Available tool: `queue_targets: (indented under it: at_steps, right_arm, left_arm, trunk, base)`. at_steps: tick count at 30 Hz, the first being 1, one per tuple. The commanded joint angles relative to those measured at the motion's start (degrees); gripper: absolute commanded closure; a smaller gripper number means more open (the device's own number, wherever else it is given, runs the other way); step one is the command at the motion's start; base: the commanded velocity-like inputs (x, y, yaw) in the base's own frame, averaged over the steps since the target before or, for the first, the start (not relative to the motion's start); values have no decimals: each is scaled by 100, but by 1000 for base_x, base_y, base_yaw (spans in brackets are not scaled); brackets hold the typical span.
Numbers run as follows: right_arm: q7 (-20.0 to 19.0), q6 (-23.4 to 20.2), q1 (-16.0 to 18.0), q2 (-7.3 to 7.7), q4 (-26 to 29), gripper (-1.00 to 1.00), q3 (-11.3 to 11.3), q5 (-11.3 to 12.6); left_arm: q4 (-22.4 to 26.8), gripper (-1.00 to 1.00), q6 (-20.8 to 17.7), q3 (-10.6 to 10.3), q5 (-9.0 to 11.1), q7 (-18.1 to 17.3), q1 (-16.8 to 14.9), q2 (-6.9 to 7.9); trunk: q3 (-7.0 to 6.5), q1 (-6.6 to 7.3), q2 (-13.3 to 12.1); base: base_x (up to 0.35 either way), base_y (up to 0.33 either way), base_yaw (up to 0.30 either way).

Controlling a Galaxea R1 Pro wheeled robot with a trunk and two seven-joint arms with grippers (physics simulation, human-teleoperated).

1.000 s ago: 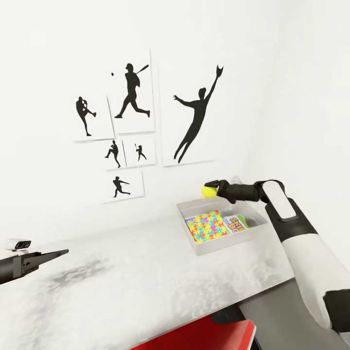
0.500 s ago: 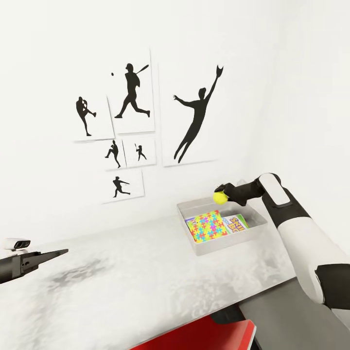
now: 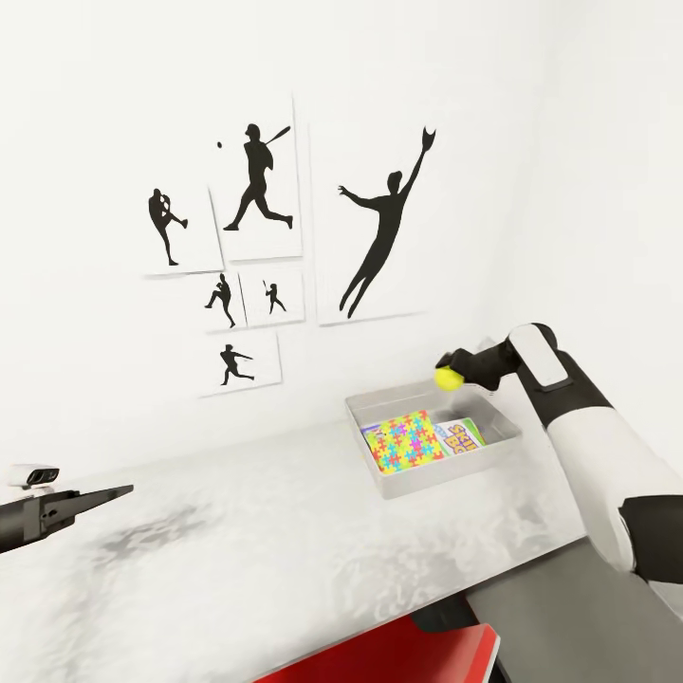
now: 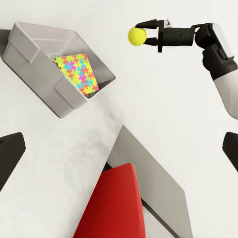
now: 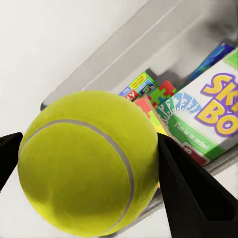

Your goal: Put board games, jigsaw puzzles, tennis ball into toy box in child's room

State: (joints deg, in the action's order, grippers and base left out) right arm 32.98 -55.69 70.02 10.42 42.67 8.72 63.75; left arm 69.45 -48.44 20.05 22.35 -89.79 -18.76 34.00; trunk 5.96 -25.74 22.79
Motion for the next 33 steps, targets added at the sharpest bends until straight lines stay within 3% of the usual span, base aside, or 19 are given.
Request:
queue_targets:
  at_steps: [1,6,16,27,33]
  right_arm:
    - [67,6,31,10,-15,100,29,64]
    - [68,19,172,9,-454,100,27,-35]
    - [65,113,212,-19,-653,100,24,-674]
    - [60,265,209,-56,-664,100,62,-774]
    - [60,269,205,-65,-665,100,67,-777]
  left_arm:
    - [3,-100,-61,-1,-2,-21,-5,2]
    - [3,-100,-62,-1,-2,-21,-5,2]
    - [14,-100,-66,-1,4,-21,-5,2]
    - [38,-100,-77,-8,7,-21,-5,2]
    - [354,-100,-301,-17,10,-21,23,-15]
  trunk:
    - [14,-4,13]
    - [14,-4,13]
    - [61,-4,13]
    - [162,-4,13]
    - [219,-4,13]
  base:
    - [0,0,0]
    - [0,0,0]
    - [0,0,0]
    - [0,0,0]
    - [0,0,0]
